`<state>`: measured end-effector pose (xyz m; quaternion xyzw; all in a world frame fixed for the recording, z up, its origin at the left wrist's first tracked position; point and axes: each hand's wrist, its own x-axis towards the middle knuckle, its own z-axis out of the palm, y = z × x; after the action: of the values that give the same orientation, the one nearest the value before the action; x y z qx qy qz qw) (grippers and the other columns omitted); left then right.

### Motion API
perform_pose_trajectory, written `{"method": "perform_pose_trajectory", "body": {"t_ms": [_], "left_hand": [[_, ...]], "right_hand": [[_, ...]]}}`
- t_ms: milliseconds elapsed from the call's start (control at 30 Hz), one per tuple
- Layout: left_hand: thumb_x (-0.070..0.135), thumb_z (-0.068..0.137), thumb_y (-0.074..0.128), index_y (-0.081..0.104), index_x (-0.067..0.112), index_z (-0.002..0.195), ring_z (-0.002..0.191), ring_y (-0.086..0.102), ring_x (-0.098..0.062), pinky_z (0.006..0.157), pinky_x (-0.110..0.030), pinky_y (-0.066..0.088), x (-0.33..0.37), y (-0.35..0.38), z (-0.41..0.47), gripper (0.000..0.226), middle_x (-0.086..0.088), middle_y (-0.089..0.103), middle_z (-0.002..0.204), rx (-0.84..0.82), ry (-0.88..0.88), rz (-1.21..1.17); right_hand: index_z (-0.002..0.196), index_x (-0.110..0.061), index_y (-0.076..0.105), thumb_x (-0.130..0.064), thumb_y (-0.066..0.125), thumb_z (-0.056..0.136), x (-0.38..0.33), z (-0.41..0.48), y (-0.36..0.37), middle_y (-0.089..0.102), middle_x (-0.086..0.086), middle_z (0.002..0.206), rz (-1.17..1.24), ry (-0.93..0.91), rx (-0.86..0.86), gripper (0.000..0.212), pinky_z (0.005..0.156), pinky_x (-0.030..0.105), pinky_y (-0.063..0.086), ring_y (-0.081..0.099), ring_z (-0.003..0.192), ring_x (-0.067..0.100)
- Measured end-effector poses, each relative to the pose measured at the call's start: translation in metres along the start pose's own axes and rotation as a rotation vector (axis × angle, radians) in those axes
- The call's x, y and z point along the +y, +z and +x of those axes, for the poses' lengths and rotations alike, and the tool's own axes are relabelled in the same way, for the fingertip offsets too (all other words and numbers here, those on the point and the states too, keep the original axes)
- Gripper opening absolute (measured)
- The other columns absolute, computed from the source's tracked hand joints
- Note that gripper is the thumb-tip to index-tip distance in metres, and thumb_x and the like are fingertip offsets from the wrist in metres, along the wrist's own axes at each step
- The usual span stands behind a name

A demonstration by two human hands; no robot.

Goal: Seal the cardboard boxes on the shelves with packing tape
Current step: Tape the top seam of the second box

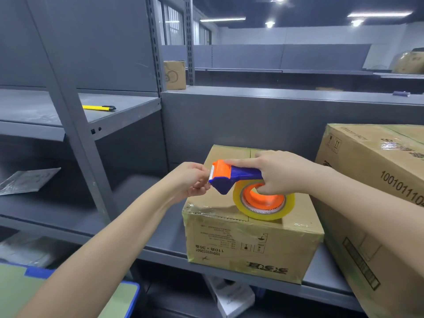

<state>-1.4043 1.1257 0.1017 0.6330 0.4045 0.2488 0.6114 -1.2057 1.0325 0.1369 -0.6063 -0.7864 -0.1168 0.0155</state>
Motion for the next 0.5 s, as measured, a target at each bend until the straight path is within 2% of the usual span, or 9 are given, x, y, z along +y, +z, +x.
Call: {"method": "perform_pose_trajectory", "body": {"t_ms": [167, 300, 400, 500], "left_hand": [[0.006, 0.090, 0.057, 0.056, 0.008, 0.064, 0.042, 0.049, -0.006, 0.041, -0.013, 0.042, -0.005, -0.013, -0.014, 0.026, 0.001, 0.055, 0.050, -0.029, 0.015, -0.009], [0.010, 0.090, 0.058, 0.055, 0.010, 0.063, 0.043, 0.043, -0.006, 0.037, -0.011, 0.036, -0.014, -0.040, -0.026, 0.027, 0.001, 0.056, 0.056, 0.059, 0.013, -0.005], [0.009, 0.089, 0.058, 0.054, 0.010, 0.063, 0.040, 0.040, -0.004, 0.036, -0.010, 0.034, -0.027, -0.070, -0.035, 0.026, 0.002, 0.053, 0.055, 0.168, 0.019, 0.020], [0.013, 0.089, 0.059, 0.058, 0.011, 0.062, 0.040, 0.039, -0.004, 0.034, -0.011, 0.031, -0.041, -0.069, -0.036, 0.026, 0.002, 0.053, 0.056, 0.173, 0.016, 0.072]], "right_hand": [[0.143, -0.051, 0.009, -0.039, 0.063, 0.081, -0.016, -0.011, -0.015, 0.037, -0.025, 0.082, 0.041, -0.051, -0.036, 0.083, 0.049, 0.010, 0.033, 0.049, 0.070, 0.005], [0.140, -0.056, 0.008, -0.039, 0.061, 0.082, -0.015, -0.027, -0.022, 0.044, -0.025, 0.083, 0.073, -0.051, -0.073, 0.081, 0.050, 0.014, 0.037, 0.052, 0.073, 0.006], [0.132, -0.066, 0.004, -0.039, 0.056, 0.079, -0.004, -0.050, -0.029, 0.054, -0.018, 0.090, 0.027, -0.043, -0.130, 0.079, 0.059, 0.022, 0.049, 0.054, 0.077, 0.009], [0.135, -0.064, 0.009, -0.038, 0.055, 0.078, -0.004, -0.060, -0.033, 0.046, -0.021, 0.079, -0.070, -0.014, -0.195, 0.077, 0.061, 0.025, 0.049, 0.051, 0.078, 0.009]]}}
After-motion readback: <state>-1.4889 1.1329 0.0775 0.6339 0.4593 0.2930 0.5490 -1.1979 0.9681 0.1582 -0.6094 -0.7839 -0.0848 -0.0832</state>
